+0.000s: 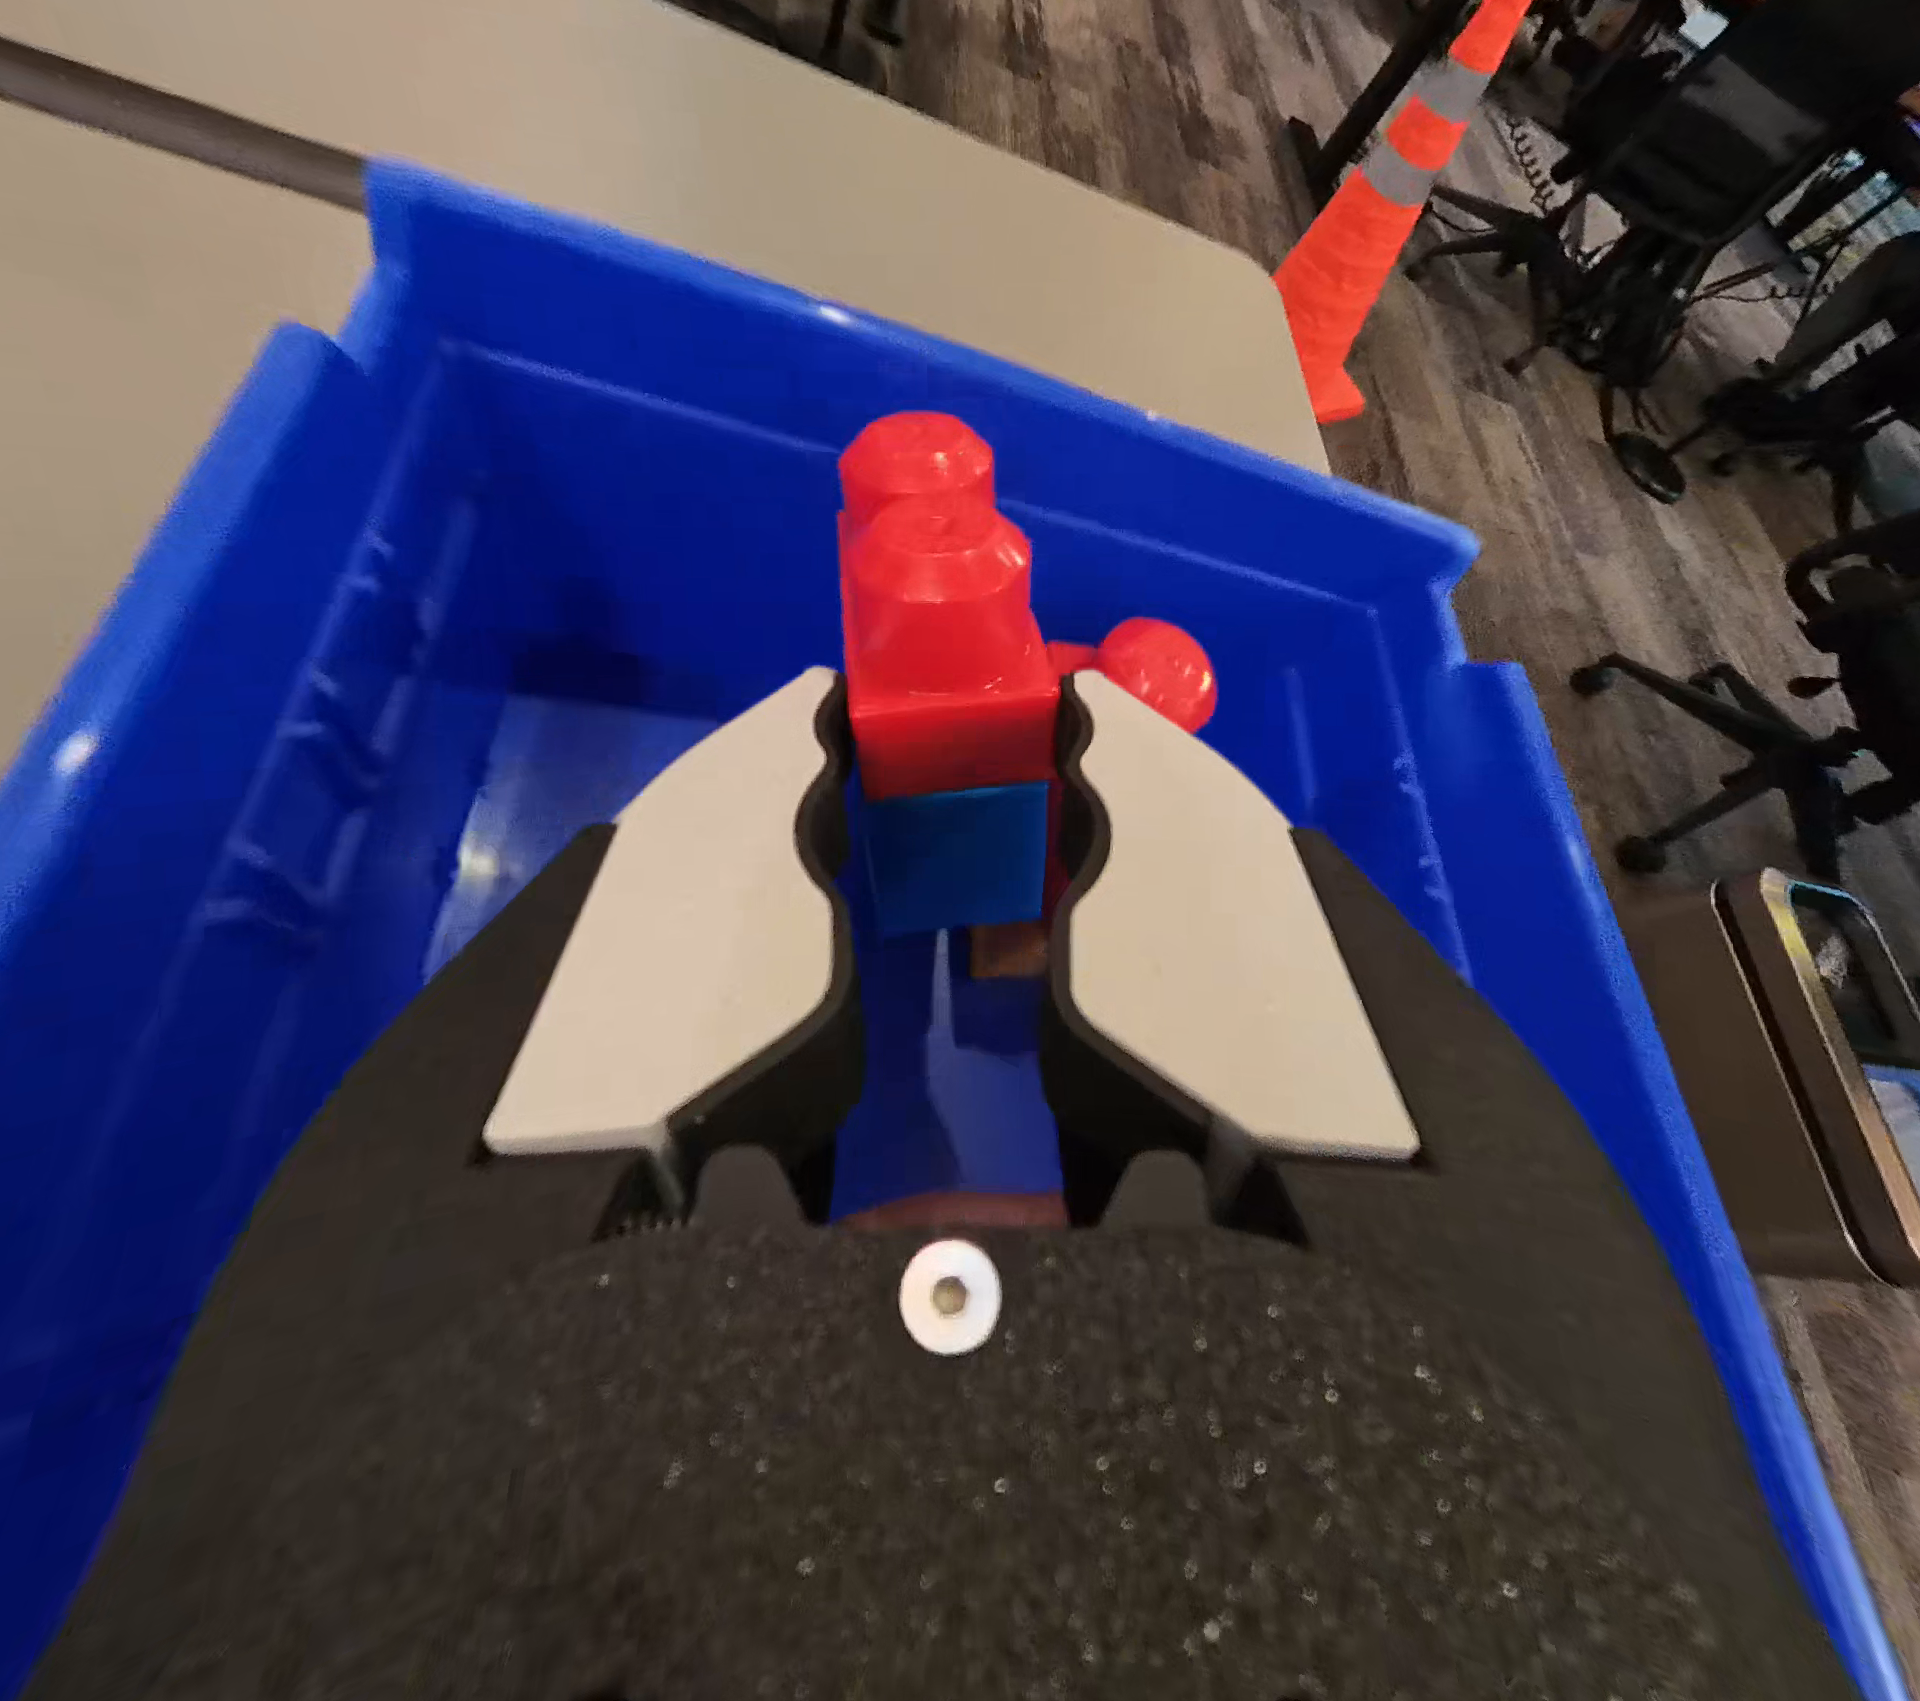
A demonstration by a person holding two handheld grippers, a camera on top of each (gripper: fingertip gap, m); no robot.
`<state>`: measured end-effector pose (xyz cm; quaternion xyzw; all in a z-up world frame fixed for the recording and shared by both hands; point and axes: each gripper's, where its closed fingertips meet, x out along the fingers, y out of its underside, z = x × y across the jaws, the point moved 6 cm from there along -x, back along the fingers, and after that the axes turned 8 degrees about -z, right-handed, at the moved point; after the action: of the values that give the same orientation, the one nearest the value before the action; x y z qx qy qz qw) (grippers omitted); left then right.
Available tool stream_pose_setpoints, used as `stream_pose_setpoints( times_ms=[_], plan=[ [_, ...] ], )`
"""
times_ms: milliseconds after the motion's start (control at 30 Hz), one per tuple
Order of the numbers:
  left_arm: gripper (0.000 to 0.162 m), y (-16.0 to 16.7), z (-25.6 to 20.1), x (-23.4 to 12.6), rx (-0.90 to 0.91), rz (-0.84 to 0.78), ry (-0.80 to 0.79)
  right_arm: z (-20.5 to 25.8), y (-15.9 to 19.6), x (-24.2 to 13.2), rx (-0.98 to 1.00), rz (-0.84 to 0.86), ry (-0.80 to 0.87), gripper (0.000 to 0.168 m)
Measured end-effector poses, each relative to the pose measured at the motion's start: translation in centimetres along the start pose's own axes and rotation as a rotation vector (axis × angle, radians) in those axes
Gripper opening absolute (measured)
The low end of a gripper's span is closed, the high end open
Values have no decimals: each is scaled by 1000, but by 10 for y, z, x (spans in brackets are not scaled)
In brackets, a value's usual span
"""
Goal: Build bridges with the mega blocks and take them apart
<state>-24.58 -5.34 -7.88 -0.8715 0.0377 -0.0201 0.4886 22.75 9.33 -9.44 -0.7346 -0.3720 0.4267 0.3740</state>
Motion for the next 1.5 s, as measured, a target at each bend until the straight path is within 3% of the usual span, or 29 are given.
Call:
stream_pose_setpoints(
  times_ms=[367,533,667,767,900,1000,1100,1167,1400,1500],
  plan=[
    [75,2,1,3,-19,0,19,-15,36,-3,166,220,-5,38],
    [83,1,10,0,92,38,-100,-17,40,-10,259,229,-54,46],
    [87,-7,17,-10,138,2,-212,-27,15,-49,258,128,-79,58],
    [90,-13,23,-22,166,-60,-333,-32,-26,-111,253,-83,-94,59],
    [91,-19,17,-41,251,-118,-471,20,-68,-210,260,-410,-321,58],
    [91,-14,12,-56,289,-129,-597,97,-57,-254,338,-543,-588,58],
    [89,-9,8,-68,308,-160,-676,169,-18,-257,313,-519,-722,60],
    [84,-4,9,-73,308,-104,-722,193,-5,-255,240,-534,-712,60],
    [87,0,11,-92,313,8,-826,211,5,-244,171,-517,-719,57],
    [88,-20,5,-126,262,5,-912,208,8,-237,240,-490,-739,57]
  ],
)
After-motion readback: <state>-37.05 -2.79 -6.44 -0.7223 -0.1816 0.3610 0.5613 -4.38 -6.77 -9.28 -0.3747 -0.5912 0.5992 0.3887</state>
